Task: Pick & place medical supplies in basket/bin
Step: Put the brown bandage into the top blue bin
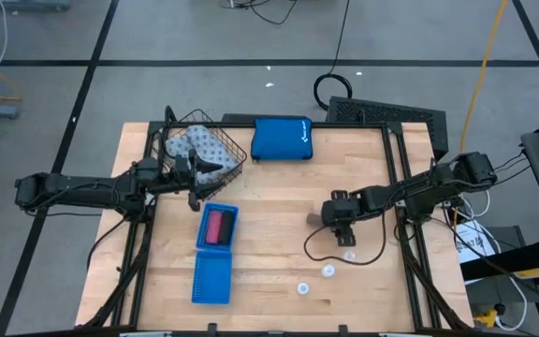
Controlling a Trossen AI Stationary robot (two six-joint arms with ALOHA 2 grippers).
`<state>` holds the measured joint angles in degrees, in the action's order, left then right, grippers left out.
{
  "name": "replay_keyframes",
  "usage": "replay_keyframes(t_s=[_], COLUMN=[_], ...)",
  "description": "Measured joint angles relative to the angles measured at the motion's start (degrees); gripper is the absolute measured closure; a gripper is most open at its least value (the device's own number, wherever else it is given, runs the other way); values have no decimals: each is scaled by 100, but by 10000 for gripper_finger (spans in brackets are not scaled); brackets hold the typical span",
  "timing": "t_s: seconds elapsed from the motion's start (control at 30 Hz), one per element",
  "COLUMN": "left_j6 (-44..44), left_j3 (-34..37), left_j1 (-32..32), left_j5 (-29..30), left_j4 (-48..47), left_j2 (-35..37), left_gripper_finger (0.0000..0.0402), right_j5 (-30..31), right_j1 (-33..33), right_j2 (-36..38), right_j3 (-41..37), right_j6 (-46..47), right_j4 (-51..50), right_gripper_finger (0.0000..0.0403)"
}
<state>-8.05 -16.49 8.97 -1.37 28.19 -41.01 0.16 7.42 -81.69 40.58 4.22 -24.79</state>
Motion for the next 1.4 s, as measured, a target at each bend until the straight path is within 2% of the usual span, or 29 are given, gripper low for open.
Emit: replay_keyframes(t_s=[0.27, 0.67, 0.8, 0.93, 1.1, 1.23, 1.3, 1.4], left_j6=[17, -419, -450, -509, -1102, -1270, -1107, -270], left_j3=[0, 0, -2, -2, -2, -165, -419, -906], left_j1=[0, 0, 0, 0, 0, -102, -265, -554], left_j5=[49, 49, 49, 49, 49, 117, 250, 328], left_j4=[-7, 2, 95, 169, 190, 214, 204, 30], left_j2=[0, 0, 2, 2, -18, -373, -730, -1449], left_gripper_finger=[131, 131, 131, 131, 131, 131, 131, 131], right_j5=[-2, 39, 630, 1053, 1008, 774, 457, -224], right_j1=[0, -62, -72, -83, -186, -334, -422, -540], right_j2=[0, 11, 4, 4, 4, 4, 4, 4], right_j3=[0, -592, -597, -597, -598, -597, -597, -598], right_j6=[-41, -89, -235, -756, -1331, -1380, -1197, -717], right_j4=[236, 1711, 2041, 2847, 3945, 4594, 4807, 5024], right_gripper_finger=[193, 235, 263, 283, 287, 286, 288, 291])
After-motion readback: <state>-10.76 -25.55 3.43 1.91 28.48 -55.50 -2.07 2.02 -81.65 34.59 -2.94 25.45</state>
